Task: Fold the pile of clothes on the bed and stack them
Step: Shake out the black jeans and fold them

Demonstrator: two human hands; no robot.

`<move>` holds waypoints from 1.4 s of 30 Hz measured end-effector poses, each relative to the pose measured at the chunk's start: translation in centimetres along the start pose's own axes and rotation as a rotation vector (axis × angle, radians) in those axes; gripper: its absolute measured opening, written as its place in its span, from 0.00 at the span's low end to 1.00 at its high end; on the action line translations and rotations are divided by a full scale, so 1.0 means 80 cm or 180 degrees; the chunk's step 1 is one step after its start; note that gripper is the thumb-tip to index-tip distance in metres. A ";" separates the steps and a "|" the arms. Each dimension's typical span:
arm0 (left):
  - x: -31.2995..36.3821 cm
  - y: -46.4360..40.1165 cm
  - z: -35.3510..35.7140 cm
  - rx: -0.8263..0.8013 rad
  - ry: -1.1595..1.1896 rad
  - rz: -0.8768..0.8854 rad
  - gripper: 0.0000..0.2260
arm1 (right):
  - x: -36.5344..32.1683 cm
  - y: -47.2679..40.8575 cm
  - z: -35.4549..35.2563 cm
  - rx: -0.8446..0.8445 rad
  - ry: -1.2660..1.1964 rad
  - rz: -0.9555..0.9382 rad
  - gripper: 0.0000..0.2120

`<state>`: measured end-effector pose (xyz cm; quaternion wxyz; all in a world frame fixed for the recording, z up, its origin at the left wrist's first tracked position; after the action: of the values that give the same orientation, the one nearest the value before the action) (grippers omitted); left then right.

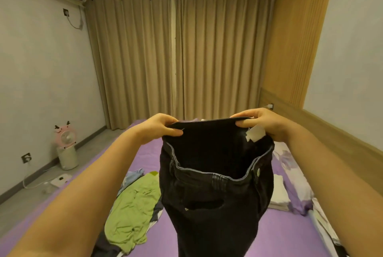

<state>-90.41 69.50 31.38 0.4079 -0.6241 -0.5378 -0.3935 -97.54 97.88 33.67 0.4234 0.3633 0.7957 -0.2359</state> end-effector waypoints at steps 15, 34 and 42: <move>-0.034 0.045 0.050 0.0070 -0.0052 -0.0129 0.10 | -0.027 0.061 0.036 0.1662 -0.1427 0.0046 0.09; 0.050 0.087 -0.050 0.1628 0.0530 0.0206 0.06 | -0.075 0.140 -0.008 0.2299 0.0325 0.0592 0.08; 0.102 0.052 -0.077 0.1966 0.0492 0.0197 0.12 | -0.076 0.099 -0.036 0.2051 0.0996 0.0494 0.03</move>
<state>-85.72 66.25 40.85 0.6296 -0.4551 -0.5800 -0.2452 -90.53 102.45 39.78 0.1771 0.5690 0.7057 -0.3833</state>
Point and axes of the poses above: each hand's wrist, its own y-axis away from the middle knuckle, its own z-axis out of the palm, x = y × z, the point moved 4 cm from there along -y, towards the middle knuckle, and after that the axes turned 12 degrees about y, right-handed, at the moved point
